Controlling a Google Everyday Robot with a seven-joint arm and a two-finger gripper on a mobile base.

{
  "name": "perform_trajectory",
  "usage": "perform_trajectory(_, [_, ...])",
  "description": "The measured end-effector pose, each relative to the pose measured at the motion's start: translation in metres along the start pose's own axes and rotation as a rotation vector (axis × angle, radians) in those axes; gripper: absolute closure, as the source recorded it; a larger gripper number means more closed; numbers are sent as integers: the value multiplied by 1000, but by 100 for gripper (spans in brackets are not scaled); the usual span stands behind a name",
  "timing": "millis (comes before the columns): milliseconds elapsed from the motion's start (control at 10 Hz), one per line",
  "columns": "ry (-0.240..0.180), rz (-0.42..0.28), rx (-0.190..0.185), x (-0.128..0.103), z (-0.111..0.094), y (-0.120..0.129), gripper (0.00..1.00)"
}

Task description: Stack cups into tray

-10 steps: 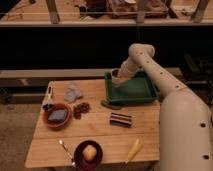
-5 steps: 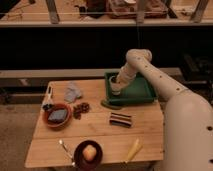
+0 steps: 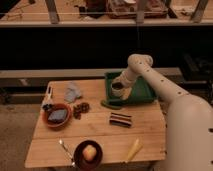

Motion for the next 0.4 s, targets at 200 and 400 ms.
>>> perform_trajectory(200, [9, -16, 9, -1, -15, -3, 20])
perform_trajectory(400, [18, -31, 29, -4, -52, -11, 20])
